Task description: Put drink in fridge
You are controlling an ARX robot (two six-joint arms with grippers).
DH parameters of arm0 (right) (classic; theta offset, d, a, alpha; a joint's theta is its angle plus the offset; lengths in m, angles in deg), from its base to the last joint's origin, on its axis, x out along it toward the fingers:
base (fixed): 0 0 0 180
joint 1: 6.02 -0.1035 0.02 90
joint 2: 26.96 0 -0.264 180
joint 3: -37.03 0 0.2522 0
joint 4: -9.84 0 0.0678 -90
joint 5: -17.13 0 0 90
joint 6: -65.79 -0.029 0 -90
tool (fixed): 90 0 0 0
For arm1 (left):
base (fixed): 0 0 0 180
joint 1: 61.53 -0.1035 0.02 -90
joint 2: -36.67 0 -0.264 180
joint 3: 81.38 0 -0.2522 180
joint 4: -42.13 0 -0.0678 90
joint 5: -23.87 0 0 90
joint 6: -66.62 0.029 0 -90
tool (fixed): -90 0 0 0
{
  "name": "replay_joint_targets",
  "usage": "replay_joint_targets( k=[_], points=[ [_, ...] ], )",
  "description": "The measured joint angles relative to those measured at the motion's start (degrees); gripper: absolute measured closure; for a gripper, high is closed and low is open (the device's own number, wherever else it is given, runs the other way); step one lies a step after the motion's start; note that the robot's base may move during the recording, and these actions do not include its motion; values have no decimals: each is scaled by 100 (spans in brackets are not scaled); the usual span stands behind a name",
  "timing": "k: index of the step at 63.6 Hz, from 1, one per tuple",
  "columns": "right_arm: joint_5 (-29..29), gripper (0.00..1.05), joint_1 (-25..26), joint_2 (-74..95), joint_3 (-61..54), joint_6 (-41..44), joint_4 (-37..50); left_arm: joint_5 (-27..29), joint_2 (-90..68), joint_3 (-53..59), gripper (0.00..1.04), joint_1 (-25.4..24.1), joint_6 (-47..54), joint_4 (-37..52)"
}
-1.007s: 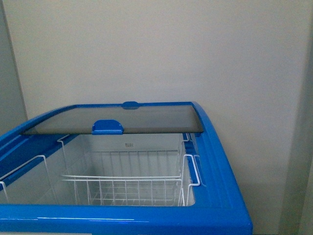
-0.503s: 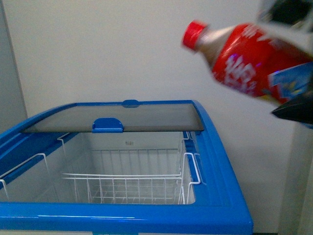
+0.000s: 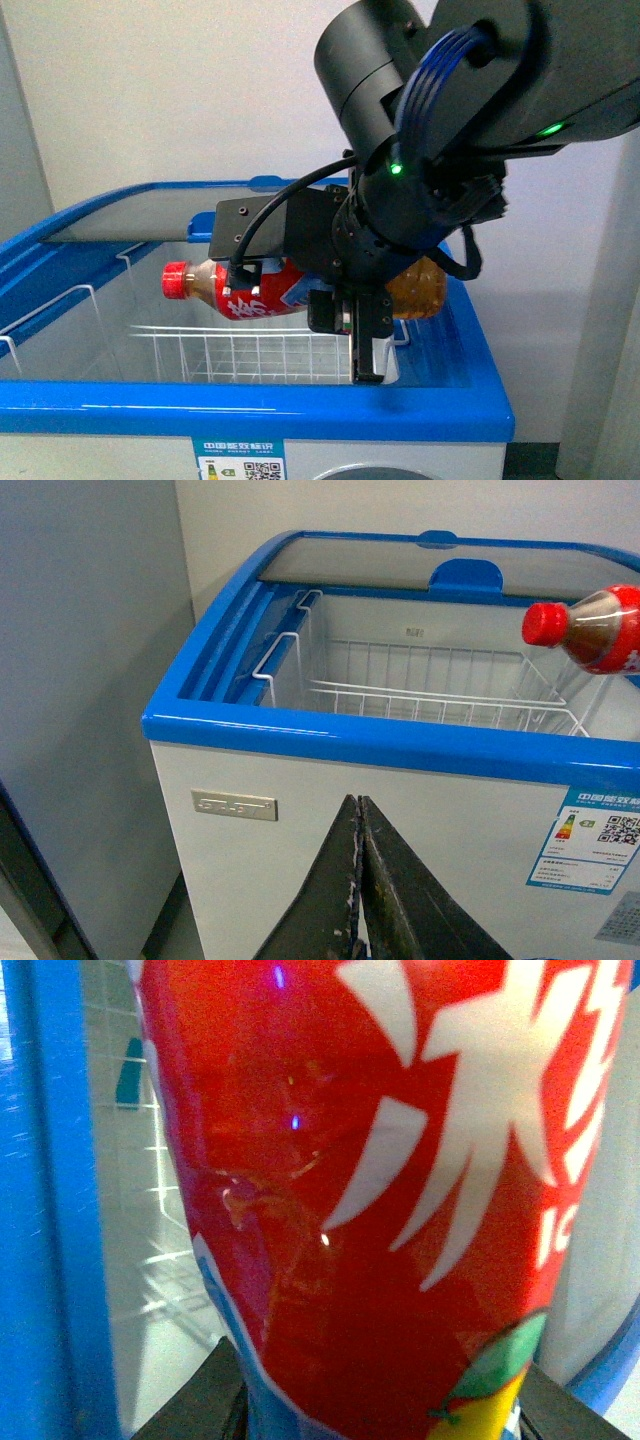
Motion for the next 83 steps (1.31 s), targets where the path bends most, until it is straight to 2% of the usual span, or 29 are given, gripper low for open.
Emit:
replay_joint_targets(
  k=[20,43,58,71,73,83],
  points=[
    [-52,66,57,988,933,-120,92,0,0,0,102,0,0,0],
    [-492,66,-20,2319,2120,-380,835,0,2,0,102,0,2,0],
    [-680,66,-131,2905,2177,-413,1283,0,2,0,102,0,0,0],
    [-820,66,-236,3121,2118,-457,1692,0,2,0,73,0,2,0],
    [-837,66,-260,3121,2074,-472,1683,0,2,0,64,0,2,0],
    [-756,30,-317,3062,1847,-544,1840,0,2,0,28,0,2,0]
  ],
)
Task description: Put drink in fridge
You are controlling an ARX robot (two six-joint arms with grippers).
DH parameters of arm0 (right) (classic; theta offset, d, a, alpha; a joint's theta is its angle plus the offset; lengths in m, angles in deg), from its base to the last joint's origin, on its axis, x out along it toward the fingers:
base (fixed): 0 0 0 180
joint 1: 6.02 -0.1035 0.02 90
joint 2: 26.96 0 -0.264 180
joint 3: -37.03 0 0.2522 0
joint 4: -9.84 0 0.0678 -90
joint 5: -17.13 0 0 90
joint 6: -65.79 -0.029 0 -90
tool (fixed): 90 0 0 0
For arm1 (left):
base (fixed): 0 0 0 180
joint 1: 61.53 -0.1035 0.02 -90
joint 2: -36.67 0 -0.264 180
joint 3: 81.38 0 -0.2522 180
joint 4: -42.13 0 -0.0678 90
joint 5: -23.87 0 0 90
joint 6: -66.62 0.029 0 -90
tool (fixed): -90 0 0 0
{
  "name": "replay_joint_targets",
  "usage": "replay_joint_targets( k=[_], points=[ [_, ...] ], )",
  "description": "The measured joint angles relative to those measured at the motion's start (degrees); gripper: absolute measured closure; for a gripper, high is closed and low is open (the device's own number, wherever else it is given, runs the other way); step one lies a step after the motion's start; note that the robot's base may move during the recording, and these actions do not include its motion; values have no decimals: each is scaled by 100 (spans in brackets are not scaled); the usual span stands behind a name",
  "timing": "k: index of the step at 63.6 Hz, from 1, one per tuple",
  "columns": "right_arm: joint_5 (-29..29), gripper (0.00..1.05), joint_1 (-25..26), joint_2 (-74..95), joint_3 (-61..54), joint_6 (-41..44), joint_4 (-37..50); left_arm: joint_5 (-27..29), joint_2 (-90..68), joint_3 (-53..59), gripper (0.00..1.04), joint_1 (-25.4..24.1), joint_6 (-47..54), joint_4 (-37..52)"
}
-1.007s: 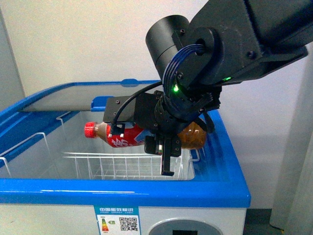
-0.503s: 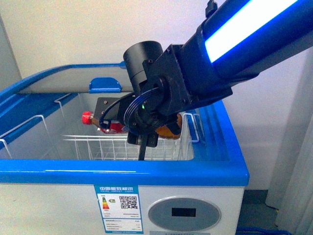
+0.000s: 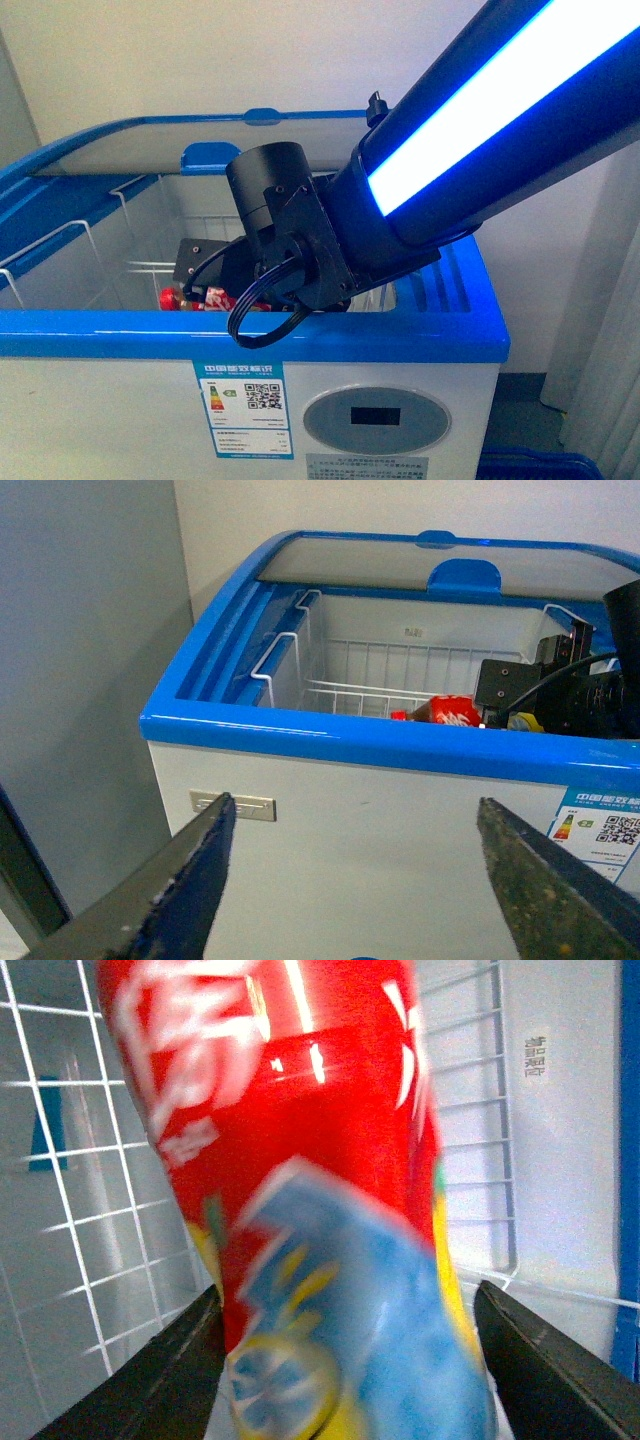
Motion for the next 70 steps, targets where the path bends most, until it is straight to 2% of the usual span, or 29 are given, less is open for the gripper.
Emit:
replay_joint_targets(
  k=[4,8,21,27,35,42,50,52,59,70],
  points=[
    [74,15,7,-247,-142,-81,72,0,0,2,13,0,0,0],
    [157,6,13,-527,-251,-153,142,0,0,0,7,0,11,0],
    [267,7,195,-1753,-739,-710,236,0,2,0,8,0,13,0],
    [251,7,385,-2457,-1110,-1377,92,0,2,0,8,0,15,0],
    [-273,7,713,-3182,-1495,-2365,-66,0,2,0,8,0,17,0],
    [-1064,7,1117,-3926,-1878,-3421,-450,0,2,0,8,0,17,0],
    [-1812,7,1773,-5268,-2747,-5038,-1388,0,2,0,8,0,17,0],
    [-1891,7,1945,-5718,-3097,-5445,-1631,0,2,0,8,0,17,0],
    [-1910,7,2271,-6894,-4046,-5989,-2061,0,2,0,8,0,17,0],
    [-2041,7,2430,-9079,-5613,-6612,-2920,0,2,0,8,0,17,0]
  ],
)
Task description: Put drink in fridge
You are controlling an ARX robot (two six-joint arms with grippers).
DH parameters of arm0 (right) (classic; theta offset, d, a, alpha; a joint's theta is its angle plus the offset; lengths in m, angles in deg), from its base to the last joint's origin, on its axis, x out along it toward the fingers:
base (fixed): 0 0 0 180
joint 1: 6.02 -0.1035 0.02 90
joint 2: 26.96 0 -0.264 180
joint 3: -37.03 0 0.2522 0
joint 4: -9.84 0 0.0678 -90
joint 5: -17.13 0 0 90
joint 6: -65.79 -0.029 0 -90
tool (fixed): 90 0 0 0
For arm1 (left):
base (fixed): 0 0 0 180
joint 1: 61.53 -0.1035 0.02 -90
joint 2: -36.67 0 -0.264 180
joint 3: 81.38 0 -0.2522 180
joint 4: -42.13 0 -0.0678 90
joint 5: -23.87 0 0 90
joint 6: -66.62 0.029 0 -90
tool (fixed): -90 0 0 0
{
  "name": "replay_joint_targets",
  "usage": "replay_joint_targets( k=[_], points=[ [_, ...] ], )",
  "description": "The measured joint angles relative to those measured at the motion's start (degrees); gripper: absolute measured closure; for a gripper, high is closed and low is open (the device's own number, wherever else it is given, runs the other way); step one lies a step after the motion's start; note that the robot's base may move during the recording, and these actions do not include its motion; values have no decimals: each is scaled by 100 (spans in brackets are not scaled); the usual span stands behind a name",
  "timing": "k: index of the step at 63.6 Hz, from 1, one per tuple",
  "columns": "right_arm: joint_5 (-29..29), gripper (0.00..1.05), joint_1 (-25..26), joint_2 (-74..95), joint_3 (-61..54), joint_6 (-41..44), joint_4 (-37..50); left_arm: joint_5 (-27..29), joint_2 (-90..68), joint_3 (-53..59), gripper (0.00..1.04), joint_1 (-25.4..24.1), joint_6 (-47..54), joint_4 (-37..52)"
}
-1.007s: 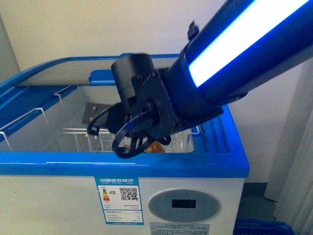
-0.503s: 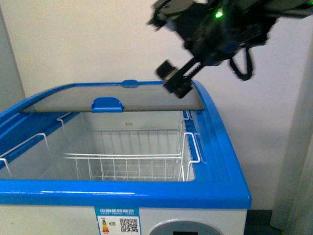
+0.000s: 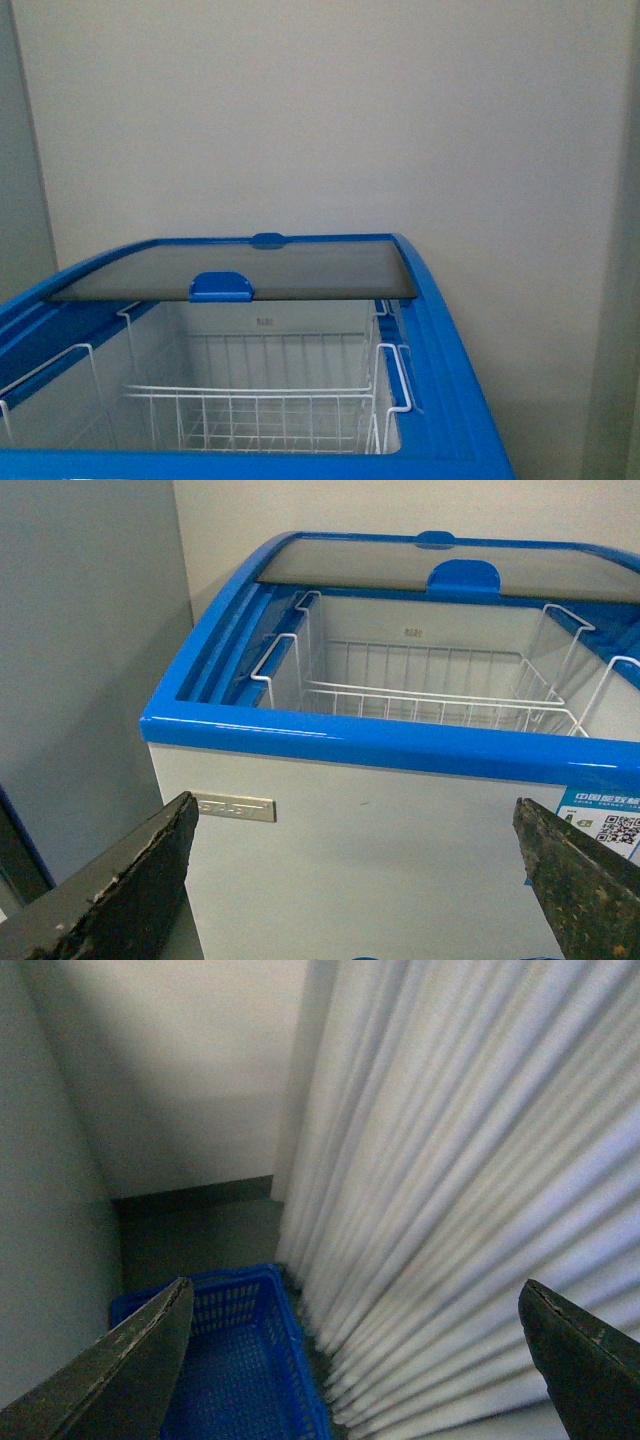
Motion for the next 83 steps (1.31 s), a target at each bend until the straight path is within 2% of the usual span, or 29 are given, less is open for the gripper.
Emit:
replay_joint_targets(
  k=[4,6,7,9,12,19,23,36,40,83],
  points=[
    [-238,7,-146,-761,-437,-212,-363,0,0,0,8,0,0,0],
    [-105,9,-153,-1174,-682,-227,-398,0,0,0,8,0,0,0],
    [433,12,-55,-1495,-911,-175,-160,0,0,0,8,0,0,0],
    [979,15,107,-1818,-1165,-103,144,0,0,0,8,0,0,0],
    [2087,24,459,-2553,-1779,76,848,0,0,0,8,0,0,0],
    [3351,41,684,-3615,-2623,243,1539,-4,0,0,8,0,2,0],
    [3460,54,697,-3788,-2999,302,1648,0,2,0,8,0,2,0],
    [3462,86,713,-4022,-3545,358,1788,0,2,0,8,0,2,0],
    [3464,102,721,-4140,-3661,365,1851,-2,2,0,8,0,2,0],
    [3464,102,721,-4607,-4315,382,2006,-2,2,0,8,0,2,0]
  ],
)
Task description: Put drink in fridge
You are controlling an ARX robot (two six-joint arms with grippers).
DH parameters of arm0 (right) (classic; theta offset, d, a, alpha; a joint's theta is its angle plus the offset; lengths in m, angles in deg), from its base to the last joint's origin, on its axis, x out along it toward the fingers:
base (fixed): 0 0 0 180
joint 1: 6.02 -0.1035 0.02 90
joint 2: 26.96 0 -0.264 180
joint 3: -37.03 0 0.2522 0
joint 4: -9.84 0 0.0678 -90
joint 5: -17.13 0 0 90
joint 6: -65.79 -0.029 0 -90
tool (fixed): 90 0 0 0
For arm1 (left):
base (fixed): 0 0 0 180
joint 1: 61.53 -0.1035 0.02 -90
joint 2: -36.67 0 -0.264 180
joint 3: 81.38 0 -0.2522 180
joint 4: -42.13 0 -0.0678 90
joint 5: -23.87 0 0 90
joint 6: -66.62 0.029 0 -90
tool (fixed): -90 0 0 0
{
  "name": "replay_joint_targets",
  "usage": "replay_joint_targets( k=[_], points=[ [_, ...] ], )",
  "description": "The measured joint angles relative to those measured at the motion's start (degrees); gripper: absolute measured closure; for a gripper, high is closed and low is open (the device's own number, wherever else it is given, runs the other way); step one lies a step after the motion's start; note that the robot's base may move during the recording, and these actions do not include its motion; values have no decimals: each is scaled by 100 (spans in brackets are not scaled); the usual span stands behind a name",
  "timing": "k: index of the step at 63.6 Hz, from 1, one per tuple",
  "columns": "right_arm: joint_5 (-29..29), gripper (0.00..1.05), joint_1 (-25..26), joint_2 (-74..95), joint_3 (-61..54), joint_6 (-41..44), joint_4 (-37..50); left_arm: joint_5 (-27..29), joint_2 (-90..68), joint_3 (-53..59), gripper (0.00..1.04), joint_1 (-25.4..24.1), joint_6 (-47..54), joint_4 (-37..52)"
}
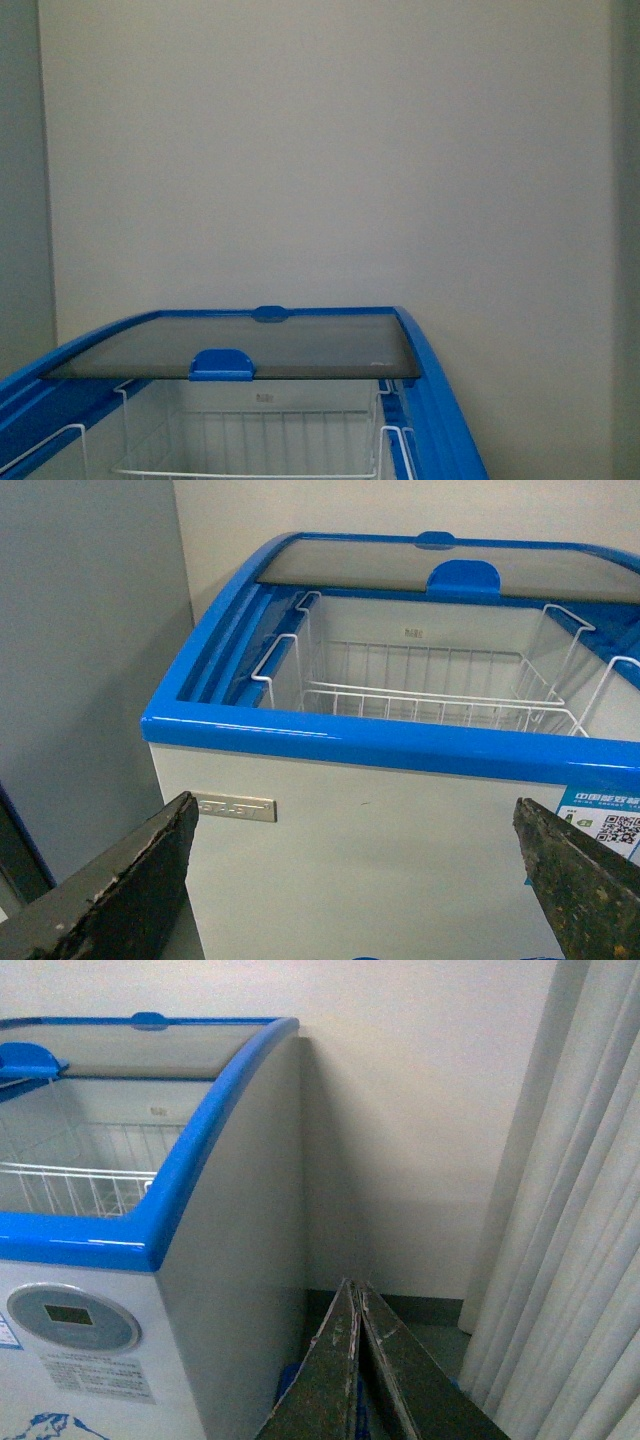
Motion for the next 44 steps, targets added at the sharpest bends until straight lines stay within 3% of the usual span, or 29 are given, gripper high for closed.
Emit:
replay_joint_targets(
  k=[29,44],
  points=[
    [13,102,0,-254,-199,2,35,2,0,0,8,0,0,0],
    [13,60,0,-256,-199,4,35,2,0,0,8,0,0,0]
  ],
)
